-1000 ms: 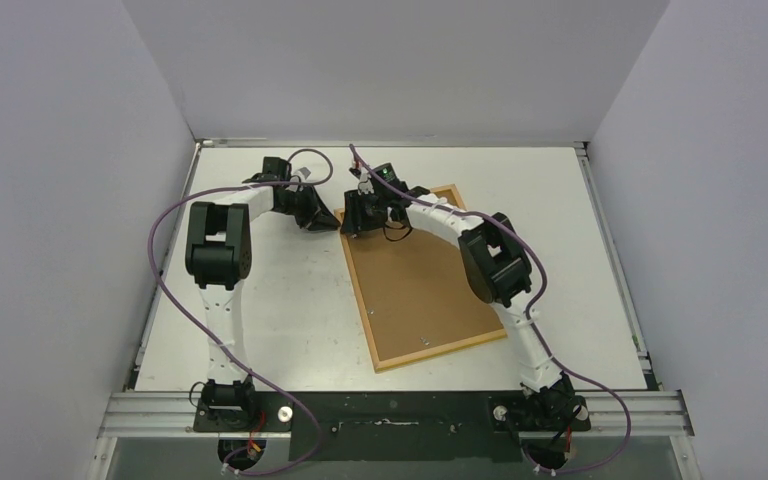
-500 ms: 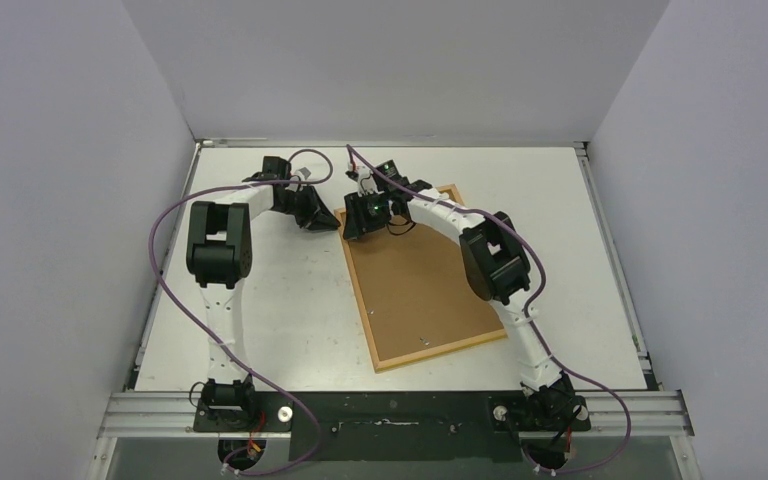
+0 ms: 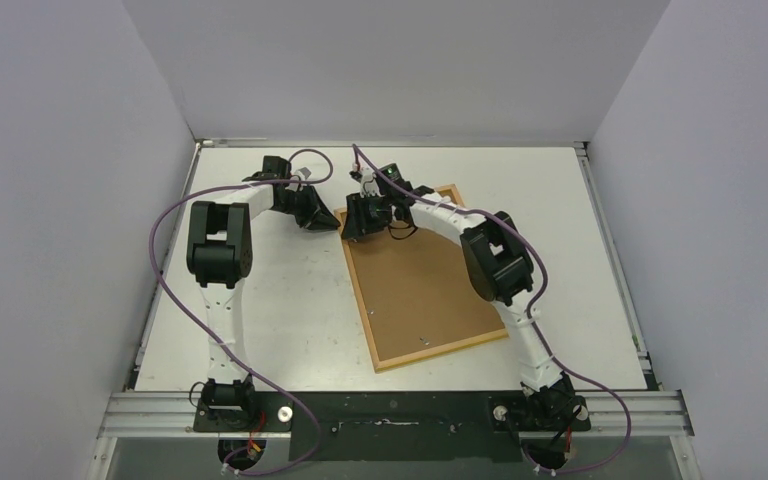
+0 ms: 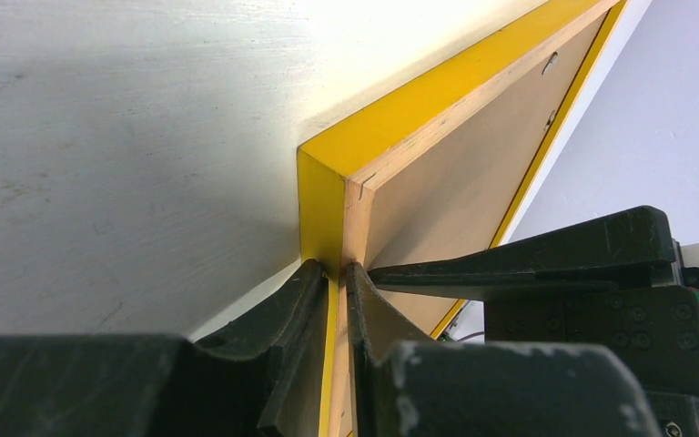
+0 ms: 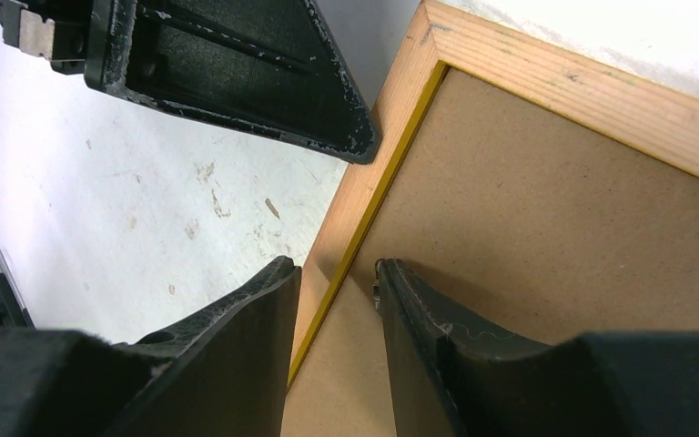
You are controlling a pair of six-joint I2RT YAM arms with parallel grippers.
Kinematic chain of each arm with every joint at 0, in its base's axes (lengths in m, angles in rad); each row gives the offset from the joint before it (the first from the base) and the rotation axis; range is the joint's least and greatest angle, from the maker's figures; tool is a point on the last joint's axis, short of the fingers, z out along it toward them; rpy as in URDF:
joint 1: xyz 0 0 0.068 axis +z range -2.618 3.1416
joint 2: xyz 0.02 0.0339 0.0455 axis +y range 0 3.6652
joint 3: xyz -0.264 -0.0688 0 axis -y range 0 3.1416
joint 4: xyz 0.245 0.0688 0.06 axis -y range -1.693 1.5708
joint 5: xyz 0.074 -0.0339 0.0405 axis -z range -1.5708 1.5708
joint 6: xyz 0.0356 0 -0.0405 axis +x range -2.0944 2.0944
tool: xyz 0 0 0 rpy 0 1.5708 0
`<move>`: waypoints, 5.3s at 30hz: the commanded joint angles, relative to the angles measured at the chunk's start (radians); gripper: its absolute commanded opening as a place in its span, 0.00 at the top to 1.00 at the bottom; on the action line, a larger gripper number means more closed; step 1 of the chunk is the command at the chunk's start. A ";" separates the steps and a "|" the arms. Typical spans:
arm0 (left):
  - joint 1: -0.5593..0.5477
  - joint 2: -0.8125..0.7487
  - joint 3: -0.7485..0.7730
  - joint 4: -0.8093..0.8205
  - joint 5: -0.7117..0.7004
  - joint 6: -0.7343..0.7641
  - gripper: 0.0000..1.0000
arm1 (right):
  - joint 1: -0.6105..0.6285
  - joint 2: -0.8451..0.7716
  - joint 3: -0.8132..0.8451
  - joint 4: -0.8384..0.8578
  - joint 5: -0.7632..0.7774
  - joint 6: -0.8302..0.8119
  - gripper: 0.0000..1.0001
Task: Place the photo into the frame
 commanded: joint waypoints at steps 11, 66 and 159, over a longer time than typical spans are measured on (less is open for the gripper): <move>-0.005 0.043 0.004 -0.022 -0.061 0.045 0.89 | 0.032 -0.077 -0.189 -0.006 0.178 0.157 0.60; 0.012 0.006 0.095 -0.143 -0.086 0.079 0.68 | -0.001 -0.384 -0.534 0.464 0.237 0.320 0.52; -0.008 -0.429 -0.411 0.009 -0.213 0.081 0.42 | -0.057 -0.777 -0.696 -0.268 0.613 0.224 0.27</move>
